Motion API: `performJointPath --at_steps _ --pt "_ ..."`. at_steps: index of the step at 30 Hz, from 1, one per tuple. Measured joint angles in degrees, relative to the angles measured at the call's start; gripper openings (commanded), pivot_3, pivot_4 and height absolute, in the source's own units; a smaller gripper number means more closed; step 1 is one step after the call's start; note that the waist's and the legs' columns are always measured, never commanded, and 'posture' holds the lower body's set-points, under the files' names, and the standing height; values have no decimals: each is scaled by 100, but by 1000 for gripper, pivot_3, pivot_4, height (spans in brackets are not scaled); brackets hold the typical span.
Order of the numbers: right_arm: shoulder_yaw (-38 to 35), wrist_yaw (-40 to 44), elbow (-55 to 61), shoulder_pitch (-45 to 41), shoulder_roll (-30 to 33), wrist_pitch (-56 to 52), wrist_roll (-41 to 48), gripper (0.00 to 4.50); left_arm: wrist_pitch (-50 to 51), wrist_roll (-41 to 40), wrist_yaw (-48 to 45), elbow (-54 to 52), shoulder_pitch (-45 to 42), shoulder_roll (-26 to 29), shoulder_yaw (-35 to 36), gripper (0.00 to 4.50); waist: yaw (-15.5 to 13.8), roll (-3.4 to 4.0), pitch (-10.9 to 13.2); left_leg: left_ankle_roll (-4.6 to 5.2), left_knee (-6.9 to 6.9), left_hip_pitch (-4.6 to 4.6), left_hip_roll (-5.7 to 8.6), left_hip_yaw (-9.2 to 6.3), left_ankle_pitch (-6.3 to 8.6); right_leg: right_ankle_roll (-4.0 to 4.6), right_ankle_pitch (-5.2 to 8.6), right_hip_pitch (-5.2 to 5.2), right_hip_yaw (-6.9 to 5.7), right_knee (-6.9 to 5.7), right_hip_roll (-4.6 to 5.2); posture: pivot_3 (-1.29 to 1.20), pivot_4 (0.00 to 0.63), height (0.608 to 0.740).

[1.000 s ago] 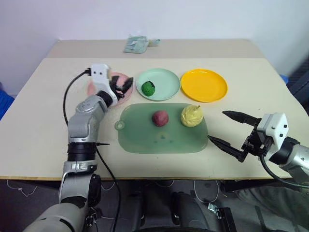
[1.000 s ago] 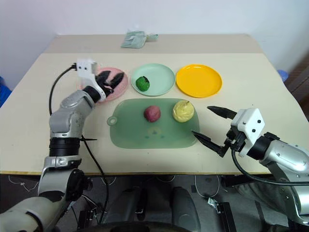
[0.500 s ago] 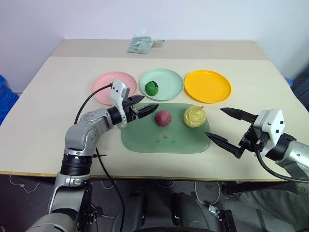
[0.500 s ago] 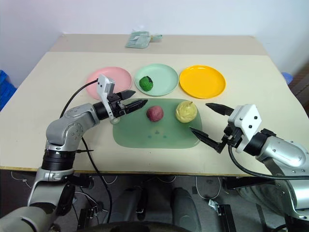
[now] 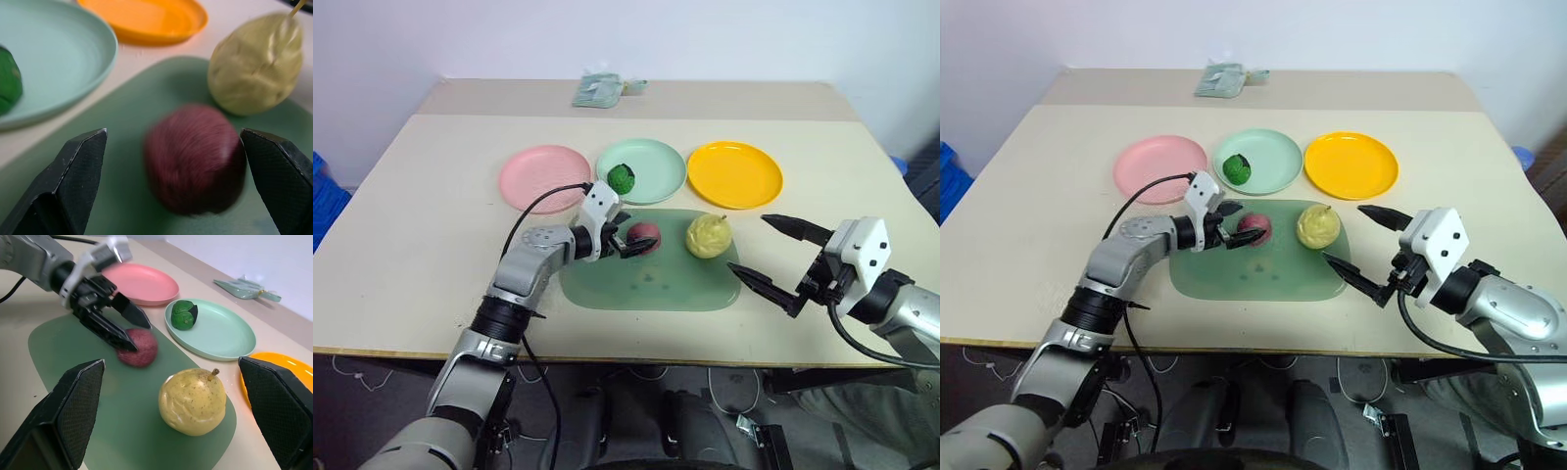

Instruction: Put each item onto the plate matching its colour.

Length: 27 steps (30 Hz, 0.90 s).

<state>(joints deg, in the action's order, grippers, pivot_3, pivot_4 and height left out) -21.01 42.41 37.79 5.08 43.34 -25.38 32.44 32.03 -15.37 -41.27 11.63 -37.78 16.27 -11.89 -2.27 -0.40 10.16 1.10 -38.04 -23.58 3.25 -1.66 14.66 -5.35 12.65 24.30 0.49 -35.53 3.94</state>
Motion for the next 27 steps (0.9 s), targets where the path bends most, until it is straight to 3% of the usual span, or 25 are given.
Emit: performJointPath --at_steps 1,6,7,13,21,27 --pt "-4 -14 45 22 0 -16 5 4500 -13 26 0 29 -21 -13 -7 4460 0 0 0 0 0 0 0 0 0 0 0 0 0 1 0 0 150 740" --pt "-26 -97 141 91 0 -64 28 4500 -123 120 5 287 -114 -151 -10 2279 -1 0 0 1 0 0 0 0 0 -2 -1 0 0 0 0 0 150 740" --pt "-26 -112 144 95 0 -66 29 4500 -158 134 0 333 -133 -165 -10 2160 0 0 0 1 0 0 0 0 0 -2 -1 0 0 0 0 0 150 740" --pt "-27 -176 145 105 0 -66 30 4500 -344 154 95 365 -134 -239 153 2160 0 0 0 1 0 0 0 0 0 -4 -2 0 0 1 0 0 150 740" --pt "3 -167 112 88 -3 26 -27 4500 -628 -350 1681 538 -476 -518 2015 2160 -2 -2 1 0 -1 0 -1 0 0 -21 -12 1 -1 0 -4 0 150 740" --pt "196 -135 -97 -259 -4 96 -74 4500 -1272 -236 2983 1809 -948 -486 2822 2160 -13 -5 0 0 -2 0 0 1 0 -31 -17 0 -3 0 -13 0 150 740"
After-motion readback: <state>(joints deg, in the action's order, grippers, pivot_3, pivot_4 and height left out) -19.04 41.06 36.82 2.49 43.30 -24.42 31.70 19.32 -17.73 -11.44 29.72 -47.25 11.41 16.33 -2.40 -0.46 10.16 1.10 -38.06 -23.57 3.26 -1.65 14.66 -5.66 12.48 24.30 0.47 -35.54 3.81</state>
